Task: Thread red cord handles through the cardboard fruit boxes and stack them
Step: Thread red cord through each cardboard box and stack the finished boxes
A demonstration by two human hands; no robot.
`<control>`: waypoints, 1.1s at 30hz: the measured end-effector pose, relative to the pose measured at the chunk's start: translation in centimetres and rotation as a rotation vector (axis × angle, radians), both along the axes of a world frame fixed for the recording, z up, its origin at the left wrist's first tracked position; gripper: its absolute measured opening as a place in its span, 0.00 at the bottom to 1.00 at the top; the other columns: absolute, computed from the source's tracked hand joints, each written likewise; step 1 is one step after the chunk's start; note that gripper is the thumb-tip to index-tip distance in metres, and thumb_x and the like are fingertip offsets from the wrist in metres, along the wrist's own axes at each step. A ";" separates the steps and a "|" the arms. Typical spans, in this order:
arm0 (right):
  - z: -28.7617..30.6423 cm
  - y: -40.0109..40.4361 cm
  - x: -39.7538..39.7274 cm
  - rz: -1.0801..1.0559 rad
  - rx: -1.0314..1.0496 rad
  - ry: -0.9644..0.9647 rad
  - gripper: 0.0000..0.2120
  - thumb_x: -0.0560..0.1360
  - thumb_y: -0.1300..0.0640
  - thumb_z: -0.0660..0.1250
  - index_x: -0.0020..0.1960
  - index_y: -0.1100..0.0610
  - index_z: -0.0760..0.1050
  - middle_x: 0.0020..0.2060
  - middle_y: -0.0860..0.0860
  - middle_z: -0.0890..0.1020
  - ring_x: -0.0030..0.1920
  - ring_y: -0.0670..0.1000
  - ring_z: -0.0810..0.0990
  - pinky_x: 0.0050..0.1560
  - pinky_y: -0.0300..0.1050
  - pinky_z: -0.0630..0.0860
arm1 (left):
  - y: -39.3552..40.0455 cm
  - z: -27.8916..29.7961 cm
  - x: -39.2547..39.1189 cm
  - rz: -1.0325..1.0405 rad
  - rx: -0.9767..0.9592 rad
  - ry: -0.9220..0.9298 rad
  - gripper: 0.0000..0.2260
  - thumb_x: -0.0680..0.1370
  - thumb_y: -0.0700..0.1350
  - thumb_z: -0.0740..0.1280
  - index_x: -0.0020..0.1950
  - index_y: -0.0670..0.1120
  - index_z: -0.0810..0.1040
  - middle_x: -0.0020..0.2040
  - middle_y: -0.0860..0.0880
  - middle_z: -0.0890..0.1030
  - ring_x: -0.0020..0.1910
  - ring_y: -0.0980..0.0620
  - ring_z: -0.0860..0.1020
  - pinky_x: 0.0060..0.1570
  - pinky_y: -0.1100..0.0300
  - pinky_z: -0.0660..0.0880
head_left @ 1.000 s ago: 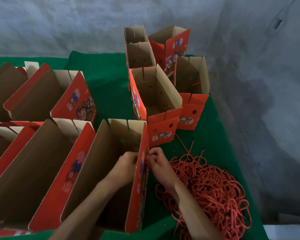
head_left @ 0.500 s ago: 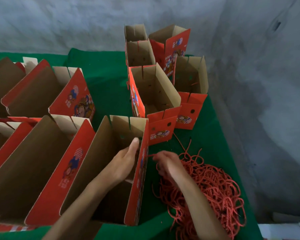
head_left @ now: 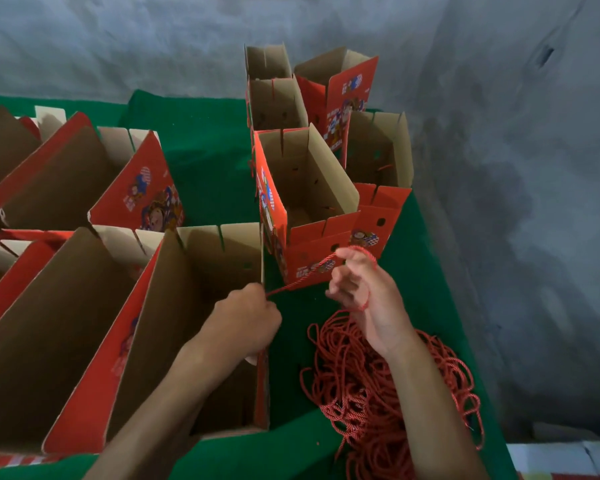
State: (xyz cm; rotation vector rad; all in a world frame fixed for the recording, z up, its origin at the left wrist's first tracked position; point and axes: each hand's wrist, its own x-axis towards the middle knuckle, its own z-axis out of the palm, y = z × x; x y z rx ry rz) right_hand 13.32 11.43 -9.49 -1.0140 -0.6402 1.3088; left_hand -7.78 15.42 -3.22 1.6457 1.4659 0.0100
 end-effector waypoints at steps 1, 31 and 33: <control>-1.2 -0.1 0.1 -0.032 -0.087 -0.044 0.09 0.82 0.55 0.66 0.59 0.57 0.81 0.43 0.54 0.85 0.44 0.53 0.84 0.50 0.46 0.83 | 0.4 -0.1 0.0 0.014 0.009 -0.004 0.07 0.83 0.48 0.58 0.57 0.48 0.72 0.51 0.47 0.81 0.44 0.47 0.84 0.40 0.54 0.84; -15.7 -1.3 -4.5 0.208 -0.320 -1.485 0.07 0.82 0.51 0.66 0.55 0.52 0.80 0.54 0.50 0.78 0.56 0.52 0.79 0.52 0.48 0.76 | 0.0 -2.7 -4.1 -0.004 -0.517 -0.267 0.16 0.76 0.61 0.63 0.60 0.55 0.74 0.49 0.51 0.87 0.50 0.52 0.86 0.41 0.59 0.82; -16.4 -0.4 -5.3 0.211 -0.343 -1.623 0.10 0.82 0.49 0.65 0.59 0.53 0.79 0.58 0.51 0.79 0.58 0.54 0.79 0.55 0.49 0.77 | 0.2 -2.4 -3.1 0.057 -0.471 -0.218 0.12 0.83 0.53 0.60 0.63 0.52 0.74 0.55 0.46 0.86 0.55 0.47 0.85 0.50 0.55 0.82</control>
